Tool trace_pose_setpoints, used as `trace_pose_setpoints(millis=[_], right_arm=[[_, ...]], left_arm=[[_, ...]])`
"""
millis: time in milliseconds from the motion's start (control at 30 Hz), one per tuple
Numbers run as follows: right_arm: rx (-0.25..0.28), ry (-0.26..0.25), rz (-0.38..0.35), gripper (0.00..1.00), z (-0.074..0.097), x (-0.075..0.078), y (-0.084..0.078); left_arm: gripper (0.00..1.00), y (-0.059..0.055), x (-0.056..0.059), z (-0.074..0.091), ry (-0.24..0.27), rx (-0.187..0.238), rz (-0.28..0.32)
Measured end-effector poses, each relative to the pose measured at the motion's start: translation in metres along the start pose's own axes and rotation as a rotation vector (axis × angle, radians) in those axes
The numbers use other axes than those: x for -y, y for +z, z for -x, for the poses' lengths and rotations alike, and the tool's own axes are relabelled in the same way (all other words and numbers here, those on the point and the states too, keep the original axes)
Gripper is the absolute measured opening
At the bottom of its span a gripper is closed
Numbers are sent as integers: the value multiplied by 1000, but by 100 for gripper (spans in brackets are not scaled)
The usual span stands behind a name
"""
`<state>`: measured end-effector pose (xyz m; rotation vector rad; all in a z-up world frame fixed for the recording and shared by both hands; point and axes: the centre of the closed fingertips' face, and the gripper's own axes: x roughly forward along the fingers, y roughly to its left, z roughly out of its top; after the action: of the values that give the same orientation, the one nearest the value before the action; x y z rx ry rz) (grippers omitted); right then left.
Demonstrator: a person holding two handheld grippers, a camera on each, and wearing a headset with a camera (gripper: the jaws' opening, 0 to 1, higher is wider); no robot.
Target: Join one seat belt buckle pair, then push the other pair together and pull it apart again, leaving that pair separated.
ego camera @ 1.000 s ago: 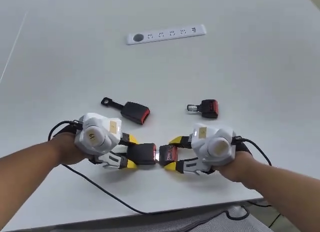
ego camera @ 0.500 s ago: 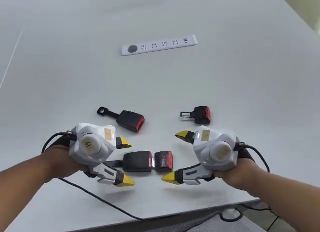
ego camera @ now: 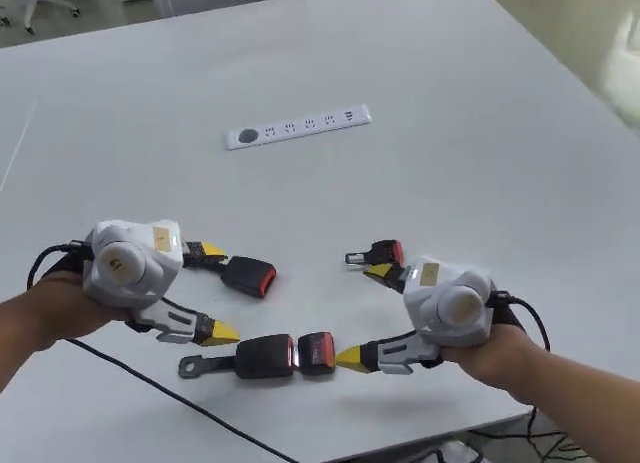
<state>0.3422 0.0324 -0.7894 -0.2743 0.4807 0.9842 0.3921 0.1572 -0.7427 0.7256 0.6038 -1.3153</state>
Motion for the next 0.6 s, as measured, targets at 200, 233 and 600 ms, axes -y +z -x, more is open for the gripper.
trace_pose_setpoints(millis=[200, 233, 600], right_arm=[[20, -51, -22, 78, 16, 24, 6], [19, -55, -26, 78, 17, 26, 5], [-11, -67, -50, 77, 27, 51, -4]], left_arm=[[71, 11, -23, 8, 12, 7, -21], [71, 13, -27, 9, 4, 15, -11], [68, -1, -46, 7, -41, -51, -86]])
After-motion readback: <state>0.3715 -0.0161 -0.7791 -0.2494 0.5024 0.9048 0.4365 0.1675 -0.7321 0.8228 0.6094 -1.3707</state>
